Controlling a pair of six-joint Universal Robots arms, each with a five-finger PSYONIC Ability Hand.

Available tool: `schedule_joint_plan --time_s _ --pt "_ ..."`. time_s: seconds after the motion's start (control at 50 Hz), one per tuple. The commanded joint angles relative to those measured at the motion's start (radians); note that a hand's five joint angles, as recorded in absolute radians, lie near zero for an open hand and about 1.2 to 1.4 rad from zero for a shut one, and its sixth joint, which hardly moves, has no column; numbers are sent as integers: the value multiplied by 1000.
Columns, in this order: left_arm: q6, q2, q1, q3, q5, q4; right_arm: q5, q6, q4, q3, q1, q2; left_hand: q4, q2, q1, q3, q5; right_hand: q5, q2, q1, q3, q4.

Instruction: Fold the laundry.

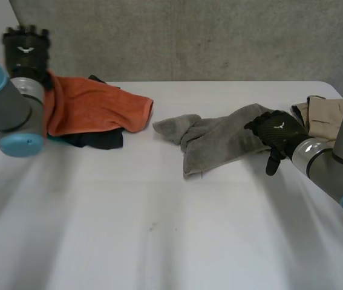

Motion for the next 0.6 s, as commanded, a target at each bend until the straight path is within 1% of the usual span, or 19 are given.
schedule_joint_plan --time_s 0.02,0.06,0.08,0.14,0.16,0.24,0.34,0.44,0.46,0.56,0.6 --pt "-161 146 -188 -225 103 -121 8 6 18 -9 -9 -1 109 109 122 102 88 -40 -27 -38 -24 -24" --pt "-203 145 -231 -242 117 -163 8 6 24 -12 -9 -1 177 177 190 170 156 -40 -27 -38 -24 -24" --pt "-244 138 -275 -253 129 -207 9 6 30 -12 -9 1 186 186 199 179 165 -40 -27 -38 -24 -24" --pt "-302 114 -334 -245 146 -259 9 6 41 -13 -12 2 189 189 202 182 168 -40 -27 -38 -24 -24" --pt "-330 82 -369 -233 158 -288 9 5 45 -13 -14 2 186 186 199 179 165 -40 -27 -38 -24 -24" --pt "-364 -15 -443 -169 177 -301 9 5 50 -15 -19 2 177 177 190 170 156 -40 -27 -38 -24 -24" --pt "-340 -156 -489 -23 169 -287 9 6 58 -9 -25 -2 186 186 199 179 165 -40 -27 -38 -24 -24" --pt "-274 -274 -508 141 157 -312 8 8 67 4 -25 -4 218 218 231 211 198 -40 -27 -38 -24 -24" --pt "-258 -309 -508 196 152 -325 8 6 67 8 -25 -4 230 230 243 223 209 -40 -27 -38 -24 -24" --pt "-208 -409 -520 330 131 -413 8 8 67 14 -25 -6 245 245 258 237 224 -40 -27 -38 -24 -24" --pt "-168 -453 -521 388 119 -427 8 9 67 14 -26 -9 248 248 261 240 227 -40 -27 -38 -24 -24"
